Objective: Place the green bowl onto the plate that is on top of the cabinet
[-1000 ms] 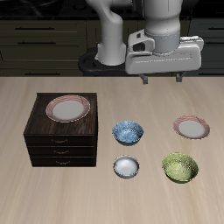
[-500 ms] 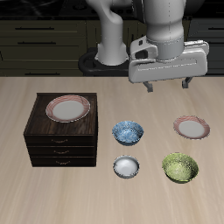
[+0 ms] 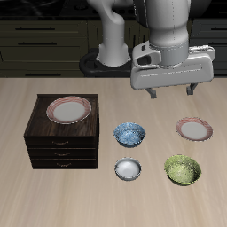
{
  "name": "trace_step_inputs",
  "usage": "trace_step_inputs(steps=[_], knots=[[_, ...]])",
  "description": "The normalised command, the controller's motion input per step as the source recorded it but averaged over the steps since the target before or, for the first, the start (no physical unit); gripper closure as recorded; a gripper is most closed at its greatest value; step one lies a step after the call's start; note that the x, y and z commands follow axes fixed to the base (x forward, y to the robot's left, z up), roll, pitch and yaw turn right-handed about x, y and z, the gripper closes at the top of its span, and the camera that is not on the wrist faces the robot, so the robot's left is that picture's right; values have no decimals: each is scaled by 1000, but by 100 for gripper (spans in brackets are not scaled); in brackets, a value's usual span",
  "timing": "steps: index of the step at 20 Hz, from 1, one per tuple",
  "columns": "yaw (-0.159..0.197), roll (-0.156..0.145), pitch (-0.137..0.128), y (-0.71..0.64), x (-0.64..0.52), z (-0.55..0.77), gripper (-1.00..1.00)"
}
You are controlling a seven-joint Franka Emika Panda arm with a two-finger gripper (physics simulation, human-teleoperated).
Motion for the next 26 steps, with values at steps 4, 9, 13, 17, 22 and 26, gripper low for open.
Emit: trace_step_inputs(steps=[4,9,13,17,22,26], knots=[[-2,16,27,10,104,-13,-100],[-25,-5,7,-78,201,-10,-100],[-8,-32,-12,-161,227,-16,-100],[-28,28,32,-24,91,-117,-100],[17,16,1,52,1,-168,-100],[15,-10,27,32,48,-336,-100]])
